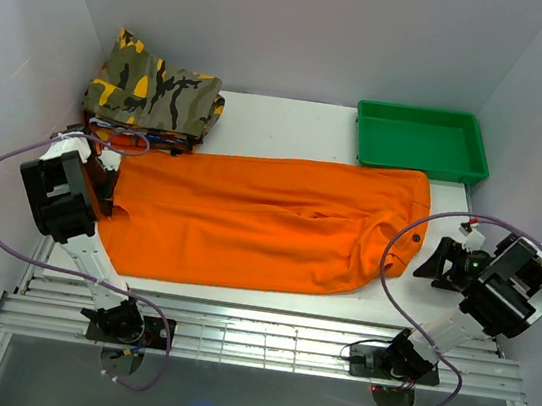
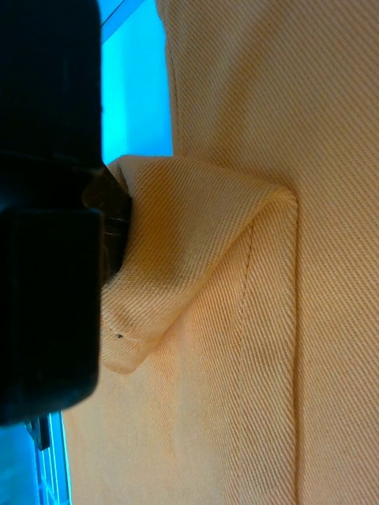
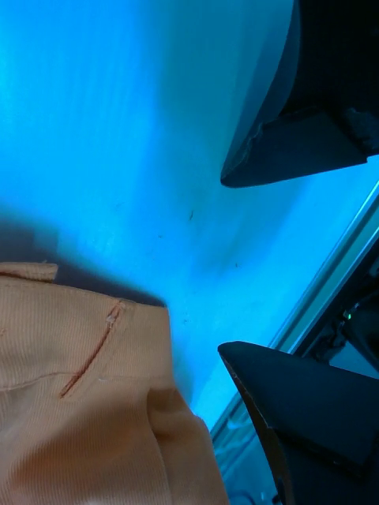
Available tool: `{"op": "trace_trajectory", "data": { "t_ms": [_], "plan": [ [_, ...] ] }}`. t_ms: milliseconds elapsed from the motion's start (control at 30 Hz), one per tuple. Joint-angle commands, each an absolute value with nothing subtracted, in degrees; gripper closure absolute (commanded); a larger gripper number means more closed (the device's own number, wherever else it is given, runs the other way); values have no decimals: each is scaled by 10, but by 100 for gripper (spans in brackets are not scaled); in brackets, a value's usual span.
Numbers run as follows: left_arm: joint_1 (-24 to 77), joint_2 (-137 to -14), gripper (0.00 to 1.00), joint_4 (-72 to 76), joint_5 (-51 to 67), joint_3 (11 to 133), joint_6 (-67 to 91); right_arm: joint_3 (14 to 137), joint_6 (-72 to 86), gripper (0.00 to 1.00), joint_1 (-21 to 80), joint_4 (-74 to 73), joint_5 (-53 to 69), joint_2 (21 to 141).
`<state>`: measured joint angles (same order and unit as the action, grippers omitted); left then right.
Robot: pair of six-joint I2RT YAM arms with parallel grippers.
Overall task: Fold and stack the trousers
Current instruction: Flatten the trousers out
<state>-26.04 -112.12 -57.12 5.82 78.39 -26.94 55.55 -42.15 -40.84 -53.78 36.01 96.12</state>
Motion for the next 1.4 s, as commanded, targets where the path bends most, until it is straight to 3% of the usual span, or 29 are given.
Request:
{"op": "trace_trajectory", "data": {
  "t_ms": [0,167,500,667,767,867,900,933,1067,1367],
  "plan": [
    [-262,-1134,100,-552,75,783,-265,557,-385,17,-410,-494,423,978],
    [-262,-1135,100,-549,79,780,-264,567,-345,21,-373,-478,397,1022],
    [-262,-1141,100,-548,86,788,-264,599,-306,21,-312,-472,405,1097],
    [-262,-1137,100,-547,83,789,-269,598,-316,28,-304,-482,401,1094],
    [-263,-1142,100,-545,83,789,-268,592,-348,40,-320,-497,393,1067],
    [-263,-1146,100,-542,84,790,-266,615,-386,67,-341,-539,388,1043],
    [-262,-1147,100,-541,85,790,-267,626,-402,85,-346,-563,387,1040],
    [-263,-1149,100,-541,86,790,-266,637,-409,92,-350,-576,381,1033],
    [-263,-1151,100,-536,86,788,-267,756,-455,92,-380,-660,362,1023],
    [-263,-1147,100,-530,88,778,-270,895,-496,92,-414,-748,306,1049]
  ]
}}
